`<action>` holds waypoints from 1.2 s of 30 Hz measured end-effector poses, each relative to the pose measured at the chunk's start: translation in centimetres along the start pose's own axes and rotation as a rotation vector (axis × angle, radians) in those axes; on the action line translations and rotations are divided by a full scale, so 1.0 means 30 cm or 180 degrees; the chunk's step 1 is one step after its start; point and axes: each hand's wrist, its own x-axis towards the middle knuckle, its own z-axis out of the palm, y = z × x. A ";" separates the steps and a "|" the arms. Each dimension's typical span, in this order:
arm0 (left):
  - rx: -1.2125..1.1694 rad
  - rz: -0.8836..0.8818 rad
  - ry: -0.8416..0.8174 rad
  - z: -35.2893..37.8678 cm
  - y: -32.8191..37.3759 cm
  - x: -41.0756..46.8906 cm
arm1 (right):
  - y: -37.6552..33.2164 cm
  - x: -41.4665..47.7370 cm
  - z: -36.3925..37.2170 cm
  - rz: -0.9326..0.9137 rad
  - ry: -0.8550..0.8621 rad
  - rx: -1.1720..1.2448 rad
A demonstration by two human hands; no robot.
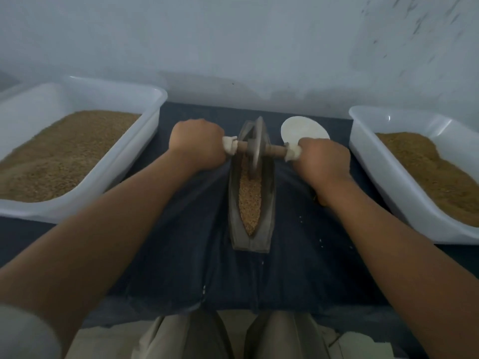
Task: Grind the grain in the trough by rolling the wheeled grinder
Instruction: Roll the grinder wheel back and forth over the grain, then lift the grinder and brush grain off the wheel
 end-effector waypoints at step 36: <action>-0.2008 -0.0900 0.0396 0.046 -0.025 -0.384 | 0.058 -0.219 -0.161 0.0555 -0.0982 0.2416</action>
